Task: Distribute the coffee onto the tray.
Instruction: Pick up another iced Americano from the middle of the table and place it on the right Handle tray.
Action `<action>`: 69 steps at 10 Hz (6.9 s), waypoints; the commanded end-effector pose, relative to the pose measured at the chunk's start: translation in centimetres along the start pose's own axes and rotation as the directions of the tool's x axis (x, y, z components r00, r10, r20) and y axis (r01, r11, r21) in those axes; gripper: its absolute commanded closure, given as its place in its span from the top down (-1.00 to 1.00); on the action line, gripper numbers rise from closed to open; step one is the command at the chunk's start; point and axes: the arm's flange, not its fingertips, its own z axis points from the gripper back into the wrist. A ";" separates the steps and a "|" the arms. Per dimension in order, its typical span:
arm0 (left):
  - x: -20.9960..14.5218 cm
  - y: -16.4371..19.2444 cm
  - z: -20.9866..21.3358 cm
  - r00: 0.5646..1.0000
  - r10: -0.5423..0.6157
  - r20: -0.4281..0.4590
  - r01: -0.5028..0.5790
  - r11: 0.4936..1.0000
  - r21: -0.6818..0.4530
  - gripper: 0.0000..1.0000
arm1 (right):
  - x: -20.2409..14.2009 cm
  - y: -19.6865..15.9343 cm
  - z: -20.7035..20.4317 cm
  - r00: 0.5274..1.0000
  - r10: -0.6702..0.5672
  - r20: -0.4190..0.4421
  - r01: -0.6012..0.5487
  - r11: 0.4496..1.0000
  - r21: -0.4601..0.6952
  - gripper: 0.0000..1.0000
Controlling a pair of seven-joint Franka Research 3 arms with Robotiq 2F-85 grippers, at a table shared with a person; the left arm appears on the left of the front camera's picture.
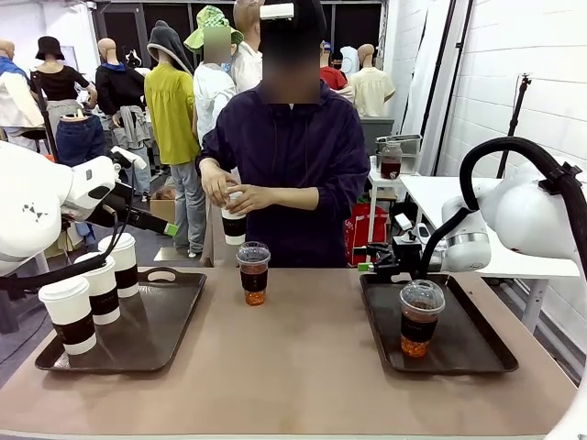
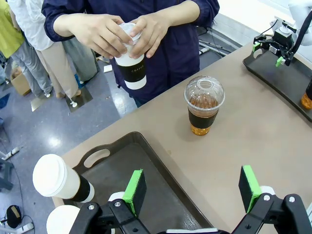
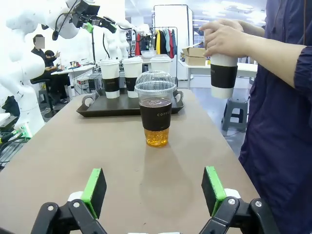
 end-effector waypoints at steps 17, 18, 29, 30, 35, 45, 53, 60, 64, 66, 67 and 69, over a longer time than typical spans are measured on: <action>0.0 0.1 0.0 1.000 0.002 -0.003 -0.002 1.000 -0.002 1.00 | -0.3 -2.1 -10.0 0.998 0.002 -0.060 -0.002 1.000 0.004 1.00; 0.0 0.1 0.0 1.000 0.002 -0.003 -0.002 1.000 -0.002 1.00 | -0.4 -2.2 -11.2 0.998 0.000 -0.062 0.001 1.000 0.011 1.00; 0.0 0.1 0.0 1.000 0.002 -0.003 -0.002 1.000 -0.002 1.00 | -0.4 -2.0 -13.2 0.998 0.007 -0.063 -0.006 1.000 0.021 1.00; 0.0 0.1 0.0 1.000 0.002 -0.003 -0.002 1.000 -0.002 1.00 | -0.7 -1.9 -14.0 0.998 -0.001 -0.066 0.001 1.000 0.000 1.00; 0.0 0.1 0.0 1.000 0.002 -0.003 -0.002 1.000 -0.002 1.00 | -1.8 -1.7 -17.8 0.998 -0.012 -0.062 0.012 1.000 0.006 1.00; 0.0 0.1 0.0 1.000 0.002 -0.003 -0.002 1.000 -0.002 1.00 | -2.7 -3.0 -23.8 0.999 -0.034 -0.037 0.037 0.996 0.081 1.00; 0.0 0.1 0.0 1.000 0.002 -0.003 -0.002 1.000 -0.002 1.00 | -3.4 -3.7 -25.8 0.997 -0.067 -0.042 0.071 0.991 0.112 1.00; 0.0 0.1 0.0 1.000 0.002 -0.003 -0.002 1.000 -0.002 1.00 | -3.9 -3.5 -28.3 0.994 -0.092 -0.053 0.100 0.981 0.166 1.00; 0.0 0.1 0.0 1.000 0.002 -0.003 -0.002 1.000 -0.002 1.00 | -4.0 -3.6 -29.1 0.992 -0.106 -0.067 0.116 0.977 0.178 1.00; 0.0 0.1 0.0 1.000 0.002 -0.003 -0.002 1.000 -0.002 1.00 | -3.8 -3.5 -29.4 0.989 -0.131 -0.074 0.142 0.973 0.180 0.82; 0.0 0.1 0.0 1.000 0.002 -0.003 -0.002 1.000 -0.002 1.00 | -3.8 -3.6 -29.4 0.988 -0.143 -0.061 0.152 0.972 0.180 0.43; 0.0 0.1 0.0 1.000 0.002 -0.003 -0.002 1.000 -0.002 1.00 | -3.8 -3.6 -29.4 0.992 -0.115 -0.048 0.121 0.978 0.168 0.03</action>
